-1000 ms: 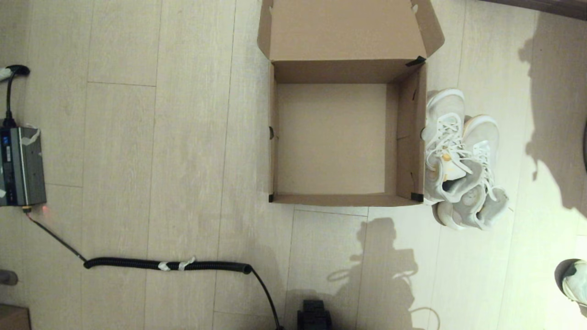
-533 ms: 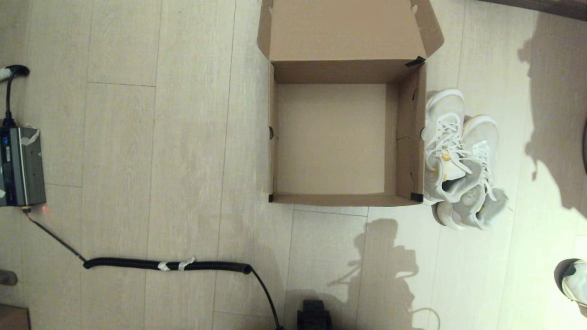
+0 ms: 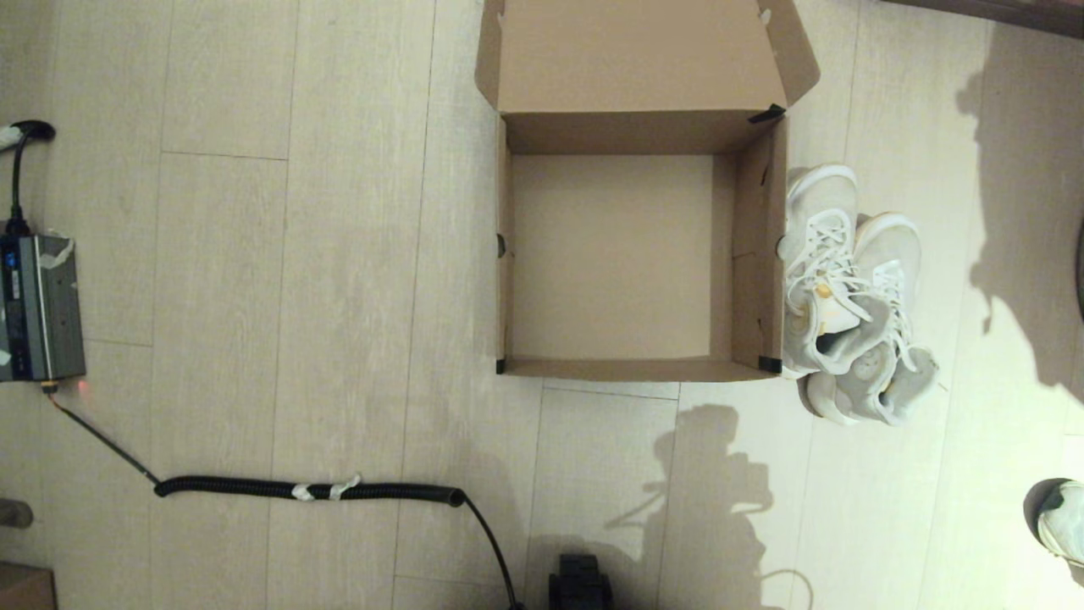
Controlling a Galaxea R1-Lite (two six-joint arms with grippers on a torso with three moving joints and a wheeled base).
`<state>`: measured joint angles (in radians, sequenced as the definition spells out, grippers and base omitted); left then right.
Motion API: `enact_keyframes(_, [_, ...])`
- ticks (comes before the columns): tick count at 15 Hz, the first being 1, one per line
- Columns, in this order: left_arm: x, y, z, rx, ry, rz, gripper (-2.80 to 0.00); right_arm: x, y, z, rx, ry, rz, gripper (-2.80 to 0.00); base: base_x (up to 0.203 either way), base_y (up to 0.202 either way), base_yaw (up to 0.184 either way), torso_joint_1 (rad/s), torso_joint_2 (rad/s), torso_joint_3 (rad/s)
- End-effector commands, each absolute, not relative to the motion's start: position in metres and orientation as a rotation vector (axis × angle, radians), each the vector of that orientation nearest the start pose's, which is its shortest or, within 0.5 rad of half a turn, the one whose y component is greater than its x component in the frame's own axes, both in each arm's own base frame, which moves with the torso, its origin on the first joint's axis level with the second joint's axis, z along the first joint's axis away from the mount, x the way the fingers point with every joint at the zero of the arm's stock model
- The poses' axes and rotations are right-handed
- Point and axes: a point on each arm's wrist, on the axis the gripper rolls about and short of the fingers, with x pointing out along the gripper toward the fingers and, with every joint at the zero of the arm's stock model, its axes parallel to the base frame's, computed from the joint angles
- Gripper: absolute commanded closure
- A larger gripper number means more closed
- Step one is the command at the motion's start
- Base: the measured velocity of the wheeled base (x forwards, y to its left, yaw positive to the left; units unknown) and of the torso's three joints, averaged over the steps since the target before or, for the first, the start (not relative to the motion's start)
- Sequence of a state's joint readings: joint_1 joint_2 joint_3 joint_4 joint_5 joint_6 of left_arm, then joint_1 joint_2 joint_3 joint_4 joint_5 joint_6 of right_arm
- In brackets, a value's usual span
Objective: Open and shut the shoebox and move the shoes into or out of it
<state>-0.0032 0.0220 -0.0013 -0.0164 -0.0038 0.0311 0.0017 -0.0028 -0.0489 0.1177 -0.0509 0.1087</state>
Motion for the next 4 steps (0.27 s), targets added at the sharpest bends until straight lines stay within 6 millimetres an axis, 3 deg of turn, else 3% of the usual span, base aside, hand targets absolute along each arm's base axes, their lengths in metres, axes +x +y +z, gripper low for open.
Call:
enact_keyframes(1, [-0.0221,0.0000,0.0757,0.023,-0.014,-0.004,0.00,-0.0268,-0.0011,0.0767,0.109,0.068,-0.054,0.00,0.000,0.000,0.000,0.000,0.00,0.000])
enact_keyframes(4, [-0.0221,0.0000,0.0757,0.022,-0.014,-0.004,0.00,-0.0269,-0.0011,0.0771,0.104,0.066,-0.053,0.00,0.000,0.000,0.000,0.000,0.00,0.000])
